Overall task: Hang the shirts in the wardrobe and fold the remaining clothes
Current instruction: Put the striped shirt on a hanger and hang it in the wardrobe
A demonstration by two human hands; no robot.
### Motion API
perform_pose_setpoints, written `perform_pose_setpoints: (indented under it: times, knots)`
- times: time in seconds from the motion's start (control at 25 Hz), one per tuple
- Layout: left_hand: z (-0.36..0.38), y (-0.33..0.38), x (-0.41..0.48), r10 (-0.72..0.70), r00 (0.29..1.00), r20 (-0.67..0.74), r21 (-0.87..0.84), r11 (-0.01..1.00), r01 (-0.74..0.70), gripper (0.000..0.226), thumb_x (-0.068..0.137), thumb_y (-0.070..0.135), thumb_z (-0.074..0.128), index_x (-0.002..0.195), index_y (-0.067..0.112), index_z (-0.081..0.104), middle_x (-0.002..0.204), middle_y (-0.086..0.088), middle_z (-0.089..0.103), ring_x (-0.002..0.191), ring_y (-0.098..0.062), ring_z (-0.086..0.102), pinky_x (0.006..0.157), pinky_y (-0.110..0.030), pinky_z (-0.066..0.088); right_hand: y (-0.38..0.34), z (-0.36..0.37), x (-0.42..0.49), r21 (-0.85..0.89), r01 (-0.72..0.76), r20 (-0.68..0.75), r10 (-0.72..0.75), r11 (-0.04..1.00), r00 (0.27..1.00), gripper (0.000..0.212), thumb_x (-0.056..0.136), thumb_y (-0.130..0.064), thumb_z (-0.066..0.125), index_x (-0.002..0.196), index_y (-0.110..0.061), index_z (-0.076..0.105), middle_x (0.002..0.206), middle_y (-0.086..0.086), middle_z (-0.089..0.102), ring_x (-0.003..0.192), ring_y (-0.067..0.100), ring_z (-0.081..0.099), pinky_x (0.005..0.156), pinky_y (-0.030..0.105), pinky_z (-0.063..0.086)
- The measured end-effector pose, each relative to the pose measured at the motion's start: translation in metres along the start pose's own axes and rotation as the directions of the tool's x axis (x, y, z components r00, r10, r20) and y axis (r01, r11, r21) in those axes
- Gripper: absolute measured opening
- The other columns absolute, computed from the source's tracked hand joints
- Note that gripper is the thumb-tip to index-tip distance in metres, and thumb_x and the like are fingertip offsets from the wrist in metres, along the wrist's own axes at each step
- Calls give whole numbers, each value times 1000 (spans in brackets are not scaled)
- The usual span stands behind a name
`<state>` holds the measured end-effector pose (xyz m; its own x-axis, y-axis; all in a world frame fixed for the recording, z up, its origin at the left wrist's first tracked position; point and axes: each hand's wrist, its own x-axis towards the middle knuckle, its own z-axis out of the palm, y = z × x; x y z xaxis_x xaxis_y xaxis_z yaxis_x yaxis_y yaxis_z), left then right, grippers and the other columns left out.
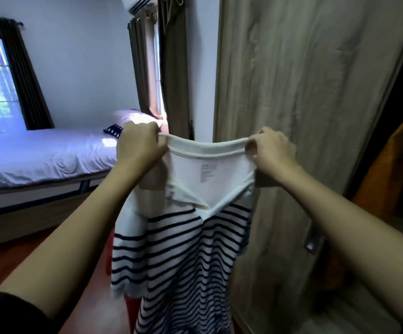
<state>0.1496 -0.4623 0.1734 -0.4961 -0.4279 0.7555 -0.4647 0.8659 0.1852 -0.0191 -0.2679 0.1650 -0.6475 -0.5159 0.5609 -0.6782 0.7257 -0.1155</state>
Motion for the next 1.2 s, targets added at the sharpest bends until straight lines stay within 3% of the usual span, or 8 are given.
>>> perform_pose_setpoints:
  times: [0.12,0.24,0.36,0.44,0.68,0.84,1.04,1.2]
  knots:
    - [2,20,4,60,998,-10,-181,982,-60,32,79,30,47,81,2,63,83,-24,64,85,-40,56,65,-38,37,22,-32,-17,-132,20,29,-17,991,999,23,83,-11,51,91,-27,66,105,-1,61,108,28,48,66,30,35]
    - [9,23,23,-118,990,-74,-306,948,90,33,77,27,47,90,4,66,88,-24,65,89,-41,58,73,-40,43,39,-52,-30,41,-11,173,4,999,985,25,71,-3,50,69,-26,61,81,-7,61,96,24,58,67,30,42]
    - [19,45,27,-40,999,-17,-390,920,31,30,75,28,47,87,8,67,88,-17,68,88,-37,59,74,-39,47,62,-74,-41,55,-60,241,45,997,969,41,67,-4,51,82,-37,70,97,-3,69,100,27,61,78,31,50]
    - [26,68,26,81,997,-3,-446,892,-74,21,77,26,53,85,13,68,86,-11,69,85,-33,61,71,-37,47,81,-83,-46,-17,-156,129,157,988,979,35,74,-12,59,99,-33,71,110,3,68,106,30,60,80,30,47]
    - [38,129,34,410,911,42,-745,620,-245,11,72,14,53,75,23,59,78,14,63,62,-4,51,61,-10,36,138,-110,-71,-78,-413,-132,401,907,907,27,81,-7,53,92,-23,72,109,14,66,105,38,59,88,38,50]
    - [55,183,30,698,711,-83,-566,554,-610,31,70,18,40,74,16,71,77,-7,70,70,-23,54,64,-31,34,169,-122,-99,-114,-472,-67,467,874,882,30,82,-6,48,100,-21,66,116,12,61,110,35,56,92,38,47]
    - [80,271,11,588,807,-56,-509,679,-530,28,79,26,55,74,0,63,78,-23,64,79,-41,59,64,-42,43,201,-139,-150,-195,-322,-153,295,927,943,20,77,-5,52,90,-15,64,101,8,58,100,31,57,79,39,49]
    - [92,330,-1,578,809,-107,-544,646,-535,21,87,16,59,77,-2,57,80,-25,59,80,-43,56,61,-45,42,247,-160,-181,-391,-246,73,296,887,953,30,73,-7,57,99,-21,62,110,-2,56,105,24,54,74,34,47]
